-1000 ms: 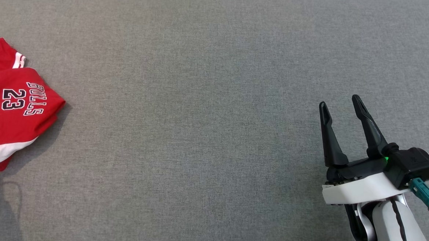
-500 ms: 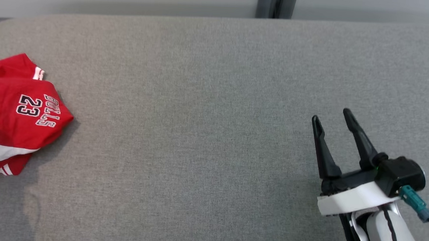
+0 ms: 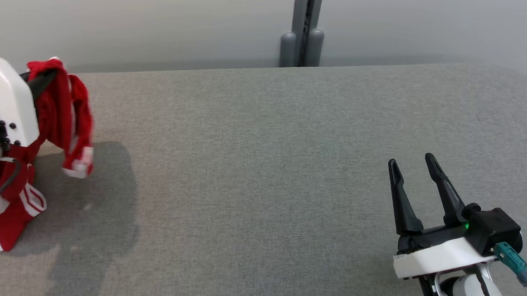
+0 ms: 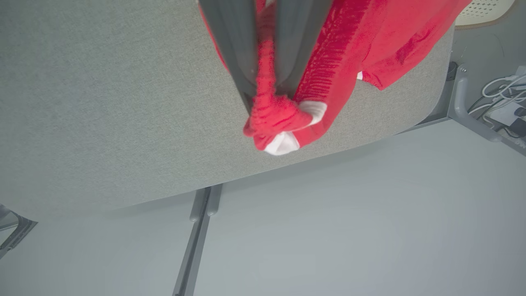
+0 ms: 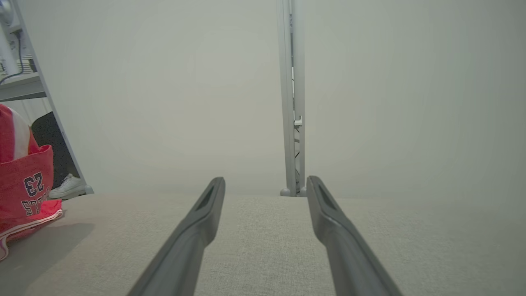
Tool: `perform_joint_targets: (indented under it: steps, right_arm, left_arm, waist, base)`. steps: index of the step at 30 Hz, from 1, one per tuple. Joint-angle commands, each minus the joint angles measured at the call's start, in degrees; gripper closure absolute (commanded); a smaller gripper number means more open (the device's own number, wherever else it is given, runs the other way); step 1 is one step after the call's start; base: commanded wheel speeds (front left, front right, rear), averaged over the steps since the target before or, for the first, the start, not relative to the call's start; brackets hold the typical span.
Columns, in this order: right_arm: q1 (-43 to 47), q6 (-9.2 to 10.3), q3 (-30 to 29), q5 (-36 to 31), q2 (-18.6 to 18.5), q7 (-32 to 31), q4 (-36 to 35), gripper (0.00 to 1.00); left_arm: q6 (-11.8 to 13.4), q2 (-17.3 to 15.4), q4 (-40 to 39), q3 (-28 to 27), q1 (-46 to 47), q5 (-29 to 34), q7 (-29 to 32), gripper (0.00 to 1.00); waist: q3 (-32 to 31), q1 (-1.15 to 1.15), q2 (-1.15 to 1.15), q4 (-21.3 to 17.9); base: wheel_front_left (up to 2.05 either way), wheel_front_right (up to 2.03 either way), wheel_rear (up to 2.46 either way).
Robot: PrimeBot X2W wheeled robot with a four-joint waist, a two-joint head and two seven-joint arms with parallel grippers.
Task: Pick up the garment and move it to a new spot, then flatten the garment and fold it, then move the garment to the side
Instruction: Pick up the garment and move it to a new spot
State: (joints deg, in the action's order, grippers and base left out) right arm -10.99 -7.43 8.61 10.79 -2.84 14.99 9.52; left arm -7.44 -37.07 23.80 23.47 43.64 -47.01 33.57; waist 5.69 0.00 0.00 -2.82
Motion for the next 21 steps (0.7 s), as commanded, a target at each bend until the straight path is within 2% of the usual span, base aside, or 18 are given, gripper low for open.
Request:
perform_joint_targets:
  steps: [1, 7, 13, 17, 21]
  right_arm:
    - [0.74, -0.11, -0.35, 0.40, -0.23, 0.23, -0.37, 0.00]
    - [0.81, -0.11, -1.52, 1.00, -0.21, 0.23, -0.75, 0.00]
    - [1.30, -0.11, -3.03, 1.86, -0.20, 0.22, -1.30, 0.00]
    - [1.44, -0.11, -5.17, 2.15, -0.20, 0.23, -2.06, 0.00]
    - [1.37, -0.11, -6.76, 2.31, -0.20, 0.23, -2.75, 0.00]
  left_arm:
    - [-0.05, 0.47, -2.45, 0.47, 0.66, -0.84, 0.44, 1.00]
    - [0.21, 3.24, -10.46, 2.56, 1.39, -1.25, 1.37, 1.00]
    - [2.28, 9.91, -17.81, 2.79, 2.69, -3.58, -0.58, 1.00]
    - [3.68, 14.51, -21.73, 1.95, 3.09, -6.31, -2.36, 1.00]
    - [4.58, 15.21, -23.31, 1.89, -0.48, -6.94, -3.59, 1.00]
  waist:
    - [-0.60, 0.00, 0.00, -2.14]
    - [-0.92, 0.00, 0.00, -6.07]
    - [-1.14, 0.00, 0.00, -10.23]
    - [-0.22, 0.00, 0.00, -11.58]
    - [1.27, 0.00, 0.00, -11.84]
  base:
    - [0.00, 0.00, 0.00]
    - [0.00, 0.00, 0.00]
    - [0.00, 0.00, 0.00]
    - [0.00, 0.00, 0.00]
    - [0.00, 0.00, 0.00]
